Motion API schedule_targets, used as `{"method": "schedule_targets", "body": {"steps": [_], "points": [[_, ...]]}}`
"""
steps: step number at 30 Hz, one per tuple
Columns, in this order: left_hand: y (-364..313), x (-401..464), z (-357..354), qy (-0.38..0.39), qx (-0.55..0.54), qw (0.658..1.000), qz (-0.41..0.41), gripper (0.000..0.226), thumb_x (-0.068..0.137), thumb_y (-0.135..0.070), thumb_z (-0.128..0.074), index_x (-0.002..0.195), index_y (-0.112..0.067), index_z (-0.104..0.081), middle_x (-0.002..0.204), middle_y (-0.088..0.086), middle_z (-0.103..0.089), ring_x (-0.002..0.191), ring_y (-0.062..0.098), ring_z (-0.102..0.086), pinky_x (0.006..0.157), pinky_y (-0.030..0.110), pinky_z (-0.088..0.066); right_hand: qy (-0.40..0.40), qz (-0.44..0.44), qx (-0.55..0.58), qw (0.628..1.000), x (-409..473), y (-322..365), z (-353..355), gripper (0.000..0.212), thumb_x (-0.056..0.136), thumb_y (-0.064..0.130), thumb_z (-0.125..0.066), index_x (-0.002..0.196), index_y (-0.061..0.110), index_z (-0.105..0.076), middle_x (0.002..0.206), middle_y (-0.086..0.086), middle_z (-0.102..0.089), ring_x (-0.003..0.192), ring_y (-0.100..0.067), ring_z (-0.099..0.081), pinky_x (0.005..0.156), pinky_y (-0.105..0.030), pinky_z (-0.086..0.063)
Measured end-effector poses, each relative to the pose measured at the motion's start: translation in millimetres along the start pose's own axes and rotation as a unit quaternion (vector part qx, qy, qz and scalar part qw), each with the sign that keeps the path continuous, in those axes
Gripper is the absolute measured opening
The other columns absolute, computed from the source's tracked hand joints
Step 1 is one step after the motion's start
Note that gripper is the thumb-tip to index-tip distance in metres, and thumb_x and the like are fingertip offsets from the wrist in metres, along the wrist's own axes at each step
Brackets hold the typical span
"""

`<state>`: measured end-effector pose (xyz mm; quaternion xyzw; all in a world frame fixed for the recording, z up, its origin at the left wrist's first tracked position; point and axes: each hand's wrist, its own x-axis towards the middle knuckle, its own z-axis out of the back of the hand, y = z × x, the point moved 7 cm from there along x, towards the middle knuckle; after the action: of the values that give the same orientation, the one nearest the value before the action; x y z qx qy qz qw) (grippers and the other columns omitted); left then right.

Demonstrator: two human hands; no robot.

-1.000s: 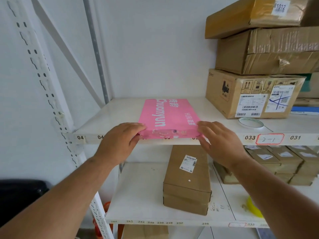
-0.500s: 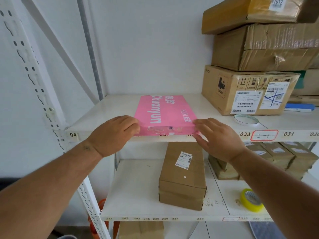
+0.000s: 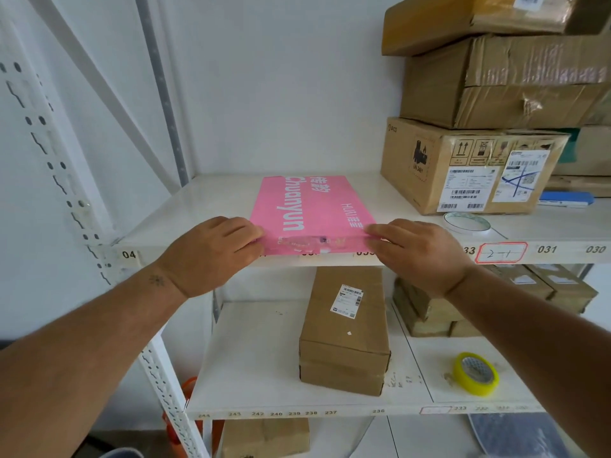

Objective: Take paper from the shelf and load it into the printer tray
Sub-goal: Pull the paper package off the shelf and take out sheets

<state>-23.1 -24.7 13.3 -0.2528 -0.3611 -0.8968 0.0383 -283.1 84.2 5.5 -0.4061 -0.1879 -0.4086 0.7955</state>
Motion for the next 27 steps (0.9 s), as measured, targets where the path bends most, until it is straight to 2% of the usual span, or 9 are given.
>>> {"method": "schedule_targets", "body": {"steps": [2, 4, 8, 11, 14, 17, 21, 24, 27], "points": [[3.3, -2.9, -5.8, 0.006, -0.027, 0.999, 0.025, 0.046, 0.110, -0.010, -0.026, 0.112, -0.005, -0.072, 0.114, 0.017, -0.071, 0.101, 0.036, -0.069, 0.082, 0.049, -0.060, 0.008, 0.000, 0.013, 1.000, -1.4, -4.3, 2.8, 0.019, 0.096, 0.007, -0.065, 0.109, 0.002, -0.078, 0.116, -0.016, -0.076, 0.084, -0.032, -0.074, 0.063, -0.042, -0.061], [11.1, -8.1, -13.4, 0.005, -0.097, 0.989, 0.113, 0.029, 0.105, -0.014, -0.048, 0.126, -0.007, -0.067, 0.124, 0.015, -0.069, 0.109, 0.035, -0.066, 0.091, 0.049, -0.058, 0.010, -0.016, 0.023, 1.000, -1.3, -7.9, 4.1, 0.021, 0.092, 0.003, -0.067, 0.110, 0.002, -0.078, 0.116, -0.015, -0.076, 0.086, -0.033, -0.074, 0.066, -0.042, -0.062], [21.6, -24.2, -30.7, -0.005, -0.308, 0.884, 0.352, 0.049, 0.097, -0.011, -0.066, 0.143, -0.024, -0.056, 0.144, -0.010, -0.056, 0.136, 0.016, -0.051, 0.114, 0.036, -0.042, 0.015, -0.113, 0.071, 0.991, -0.4, -11.4, -4.0, 0.029, 0.086, -0.007, -0.073, 0.114, 0.002, -0.077, 0.114, -0.013, -0.076, 0.096, -0.032, -0.073, 0.078, -0.042, -0.062], [16.9, -27.1, -38.8, -0.018, -0.386, 0.827, 0.408, 0.052, 0.097, -0.009, -0.064, 0.143, -0.033, -0.057, 0.151, -0.018, -0.052, 0.142, 0.001, -0.043, 0.119, 0.026, -0.031, 0.001, -0.220, 0.151, 0.964, -6.0, -16.5, -6.6, 0.030, 0.093, -0.002, -0.069, 0.121, 0.006, -0.074, 0.120, -0.010, -0.073, 0.107, -0.026, -0.070, 0.094, -0.035, -0.057], [14.9, -28.0, -39.4, -0.033, -0.433, 0.779, 0.453, 0.050, 0.097, -0.007, -0.064, 0.140, -0.034, -0.061, 0.149, -0.020, -0.054, 0.140, -0.005, -0.044, 0.119, 0.021, -0.031, -0.010, -0.297, 0.224, 0.928, -10.2, -19.1, -8.0, 0.028, 0.095, 0.000, -0.067, 0.121, 0.008, -0.072, 0.120, -0.006, -0.069, 0.100, -0.014, -0.069, 0.093, -0.026, -0.057], [15.2, -27.2, -38.3, -0.032, -0.445, 0.763, 0.467, 0.049, 0.097, -0.007, -0.065, 0.138, -0.033, -0.063, 0.148, -0.020, -0.055, 0.137, -0.006, -0.047, 0.119, 0.020, -0.032, -0.011, -0.343, 0.269, 0.900, -9.9, -19.1, -10.6, 0.030, 0.093, -0.003, -0.067, 0.120, 0.008, -0.073, 0.120, -0.003, -0.066, 0.098, -0.007, -0.067, 0.089, -0.009, -0.052], [17.0, -28.6, -40.7, -0.024, -0.450, 0.755, 0.476, 0.048, 0.096, -0.010, -0.067, 0.138, -0.034, -0.063, 0.148, -0.019, -0.056, 0.136, -0.005, -0.048, 0.118, 0.022, -0.033, -0.012, -0.388, 0.315, 0.866, -11.8, -20.9, -13.7, 0.032, 0.090, -0.006, -0.070, 0.117, 0.011, -0.072, 0.120, 0.000, -0.063, 0.096, -0.001, -0.066, 0.084, -0.004, -0.049], [17.2, -28.6, -41.3, -0.026, -0.452, 0.753, 0.478, 0.048, 0.096, -0.011, -0.069, 0.138, -0.033, -0.064, 0.147, -0.019, -0.057, 0.136, -0.006, -0.049, 0.118, 0.023, -0.034, -0.002, -0.373, 0.302, 0.877, -10.7, -21.4, -12.8, 0.033, 0.090, -0.004, -0.072, 0.119, 0.011, -0.072, 0.120, 0.002, -0.063, 0.095, -0.004, -0.067, 0.084, -0.006, -0.050], [16.9, -28.7, -40.9, -0.024, -0.443, 0.759, 0.477, 0.048, 0.094, -0.014, -0.071, 0.138, -0.031, -0.064, 0.147, -0.018, -0.057, 0.135, -0.005, -0.050, 0.118, 0.022, -0.034, 0.024, -0.327, 0.260, 0.908, -6.6, -15.6, -9.6, 0.037, 0.089, -0.001, -0.071, 0.124, 0.012, -0.069, 0.120, 0.004, -0.062, 0.089, -0.010, -0.066, 0.085, -0.018, -0.055]]}}
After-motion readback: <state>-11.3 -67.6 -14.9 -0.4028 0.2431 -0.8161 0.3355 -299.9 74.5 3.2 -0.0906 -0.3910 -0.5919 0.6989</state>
